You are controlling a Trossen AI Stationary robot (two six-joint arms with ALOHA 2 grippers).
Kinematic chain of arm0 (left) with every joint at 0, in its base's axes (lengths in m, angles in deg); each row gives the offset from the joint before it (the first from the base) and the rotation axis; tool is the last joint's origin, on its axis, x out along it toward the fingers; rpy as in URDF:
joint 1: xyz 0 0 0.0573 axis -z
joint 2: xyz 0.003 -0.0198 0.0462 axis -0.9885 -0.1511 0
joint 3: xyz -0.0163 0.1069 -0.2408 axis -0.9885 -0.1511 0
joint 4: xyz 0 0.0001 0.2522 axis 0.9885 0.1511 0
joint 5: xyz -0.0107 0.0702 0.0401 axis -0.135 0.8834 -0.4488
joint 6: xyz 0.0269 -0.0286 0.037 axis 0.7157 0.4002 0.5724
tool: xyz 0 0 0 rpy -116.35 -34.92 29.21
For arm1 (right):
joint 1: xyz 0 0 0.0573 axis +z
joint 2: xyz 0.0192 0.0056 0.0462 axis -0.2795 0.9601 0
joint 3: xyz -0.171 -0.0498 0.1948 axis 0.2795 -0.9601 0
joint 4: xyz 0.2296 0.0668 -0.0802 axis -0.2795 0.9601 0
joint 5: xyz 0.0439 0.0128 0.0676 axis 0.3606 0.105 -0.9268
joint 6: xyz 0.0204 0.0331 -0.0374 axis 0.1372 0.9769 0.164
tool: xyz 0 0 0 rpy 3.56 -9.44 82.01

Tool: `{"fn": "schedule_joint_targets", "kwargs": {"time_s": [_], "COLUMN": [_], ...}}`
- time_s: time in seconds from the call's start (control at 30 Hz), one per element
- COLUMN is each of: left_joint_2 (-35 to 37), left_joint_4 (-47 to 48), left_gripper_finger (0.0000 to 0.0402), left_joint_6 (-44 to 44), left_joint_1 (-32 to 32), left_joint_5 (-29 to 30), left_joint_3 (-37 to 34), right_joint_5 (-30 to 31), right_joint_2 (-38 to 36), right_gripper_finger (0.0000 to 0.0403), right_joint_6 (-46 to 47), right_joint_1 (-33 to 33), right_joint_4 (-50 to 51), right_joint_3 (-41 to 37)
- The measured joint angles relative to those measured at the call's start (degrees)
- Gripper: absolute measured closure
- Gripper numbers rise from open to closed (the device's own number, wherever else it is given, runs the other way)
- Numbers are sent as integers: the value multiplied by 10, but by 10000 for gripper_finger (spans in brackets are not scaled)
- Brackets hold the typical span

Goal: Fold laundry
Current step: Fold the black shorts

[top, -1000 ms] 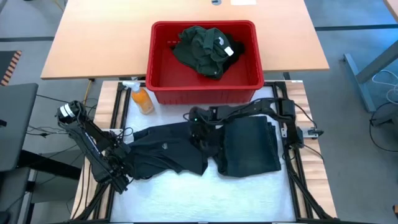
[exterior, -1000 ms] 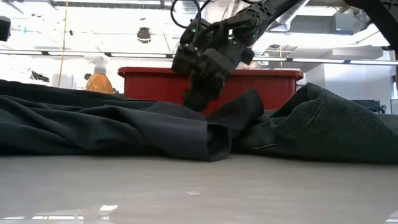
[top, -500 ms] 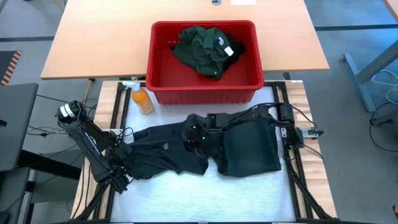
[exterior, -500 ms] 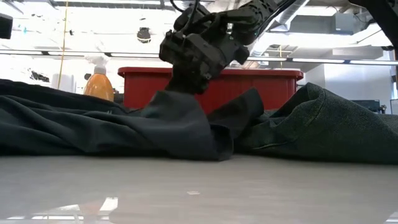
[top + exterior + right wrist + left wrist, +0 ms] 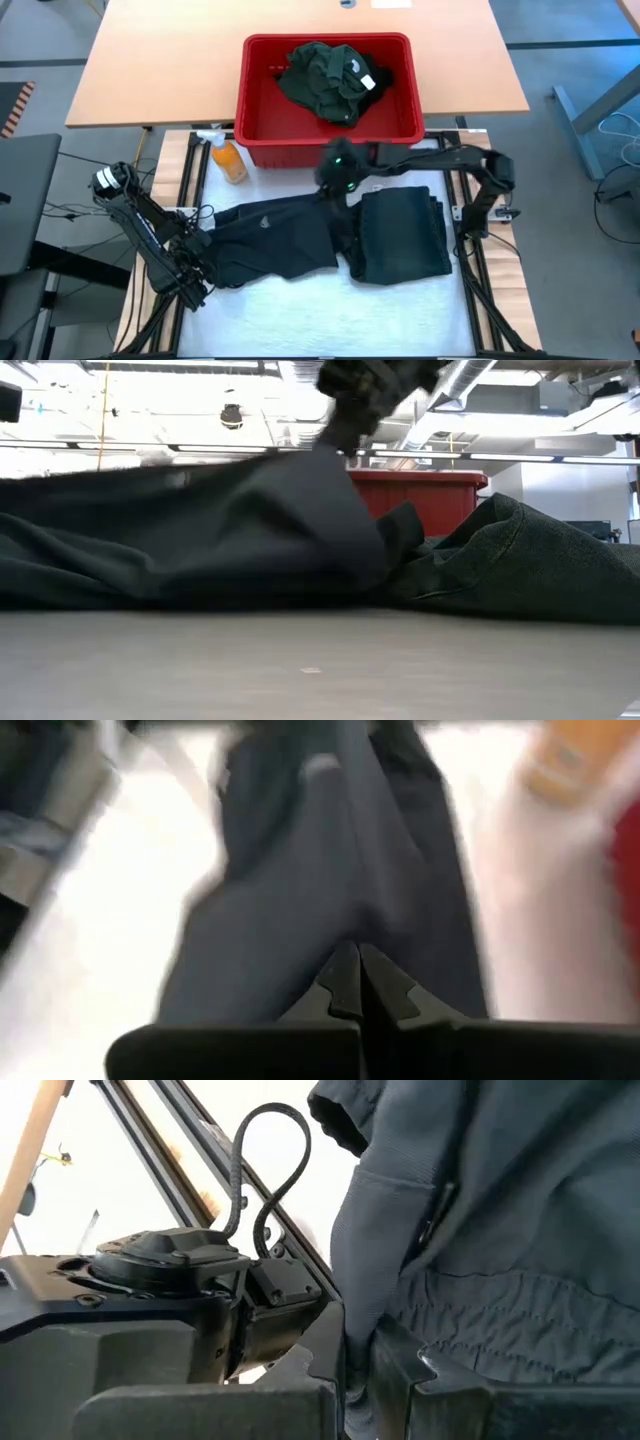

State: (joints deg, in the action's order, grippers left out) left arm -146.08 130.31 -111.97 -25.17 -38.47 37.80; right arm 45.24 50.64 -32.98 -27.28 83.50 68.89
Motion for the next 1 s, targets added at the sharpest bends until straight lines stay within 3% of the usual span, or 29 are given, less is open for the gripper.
{"fn": "schedule_joint_targets", "kwargs": {"time_s": [0.2, 0.37, 0.6, 0.8, 1.0], "left_joint_2": [0, 0, 0, 0, 0], "left_joint_4": [1, 1, 1, 1, 1], "left_gripper_finger": [391, 391, 391, 391, 391], "left_joint_6": [-16, 32, 89, 117, 126], "left_joint_1": [-18, -55, -94, -103, -103], "left_joint_5": [26, 65, 89, 91, 91], "left_joint_3": [0, 0, 0, 0, 0], "right_joint_5": [70, 51, -52, -47, 7], "right_joint_2": [-25, 18, 92, 120, 93], "right_gripper_finger": [391, 388, 278, 168, 140], "right_joint_6": [-12, 32, 38, 57, 59], "right_joint_1": [-20, -11, 24, 17, 8], "right_joint_4": [128, 79, 50, 33, 24], "right_joint_3": [0, -14, -20, -20, -19]}}
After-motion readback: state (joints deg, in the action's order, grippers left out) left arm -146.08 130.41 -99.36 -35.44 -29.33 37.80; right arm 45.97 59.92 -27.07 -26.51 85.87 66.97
